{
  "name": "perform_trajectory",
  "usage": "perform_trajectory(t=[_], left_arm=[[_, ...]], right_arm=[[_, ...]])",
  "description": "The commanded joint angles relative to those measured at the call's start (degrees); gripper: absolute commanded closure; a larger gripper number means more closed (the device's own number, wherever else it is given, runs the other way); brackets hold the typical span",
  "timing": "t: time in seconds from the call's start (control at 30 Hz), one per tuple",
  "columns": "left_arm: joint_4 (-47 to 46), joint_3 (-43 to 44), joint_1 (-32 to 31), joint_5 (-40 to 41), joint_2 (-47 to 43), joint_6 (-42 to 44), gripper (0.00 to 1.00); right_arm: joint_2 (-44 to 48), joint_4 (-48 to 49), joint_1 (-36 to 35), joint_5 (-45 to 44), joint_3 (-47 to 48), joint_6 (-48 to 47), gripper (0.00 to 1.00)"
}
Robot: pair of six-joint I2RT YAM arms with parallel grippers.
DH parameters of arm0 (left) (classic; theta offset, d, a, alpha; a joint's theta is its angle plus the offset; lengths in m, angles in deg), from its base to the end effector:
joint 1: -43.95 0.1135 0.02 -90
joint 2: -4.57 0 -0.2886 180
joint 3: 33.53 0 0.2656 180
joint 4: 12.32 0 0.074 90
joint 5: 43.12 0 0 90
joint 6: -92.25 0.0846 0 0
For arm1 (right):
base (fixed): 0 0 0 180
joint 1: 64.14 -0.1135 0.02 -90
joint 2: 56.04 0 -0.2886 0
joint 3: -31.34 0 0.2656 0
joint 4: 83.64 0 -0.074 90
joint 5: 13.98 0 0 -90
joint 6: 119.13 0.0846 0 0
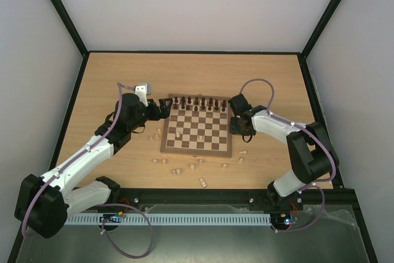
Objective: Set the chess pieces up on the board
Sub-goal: Pick up the chess piece at the center of the board.
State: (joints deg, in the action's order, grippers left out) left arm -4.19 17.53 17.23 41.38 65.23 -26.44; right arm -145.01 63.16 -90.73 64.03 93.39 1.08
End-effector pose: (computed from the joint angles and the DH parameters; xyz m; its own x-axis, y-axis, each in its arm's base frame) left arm 0.2564 -0.1382 0.2726 -0.4926 -0.2870 -0.8216 0.3336 0.8097 -0.4829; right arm 0.3027 0.1319 0.1459 -0.8438 0.1281 -0.5212 0.0917 0.9912 0.0950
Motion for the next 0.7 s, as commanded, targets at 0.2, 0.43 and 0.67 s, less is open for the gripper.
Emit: perform_trajectory(t=[0.2, 0.43, 0.67], left_arm=[[0.31, 2.07, -0.26, 0.31, 0.17, 0.38, 0.0], [0.34, 2.12, -0.26, 0.31, 0.21, 0.39, 0.0], [-0.34, 1.71, -0.26, 0.4, 0.52, 0.3, 0.01]], right_arm=[[-0.76, -0.78, 0.22, 0.38, -1.19, -0.73, 0.93], [6.38, -5.49, 0.22, -0.05, 0.96, -0.85, 0.97], [13.56, -10.43, -0.46, 2.69, 3.61, -1.39, 0.97]])
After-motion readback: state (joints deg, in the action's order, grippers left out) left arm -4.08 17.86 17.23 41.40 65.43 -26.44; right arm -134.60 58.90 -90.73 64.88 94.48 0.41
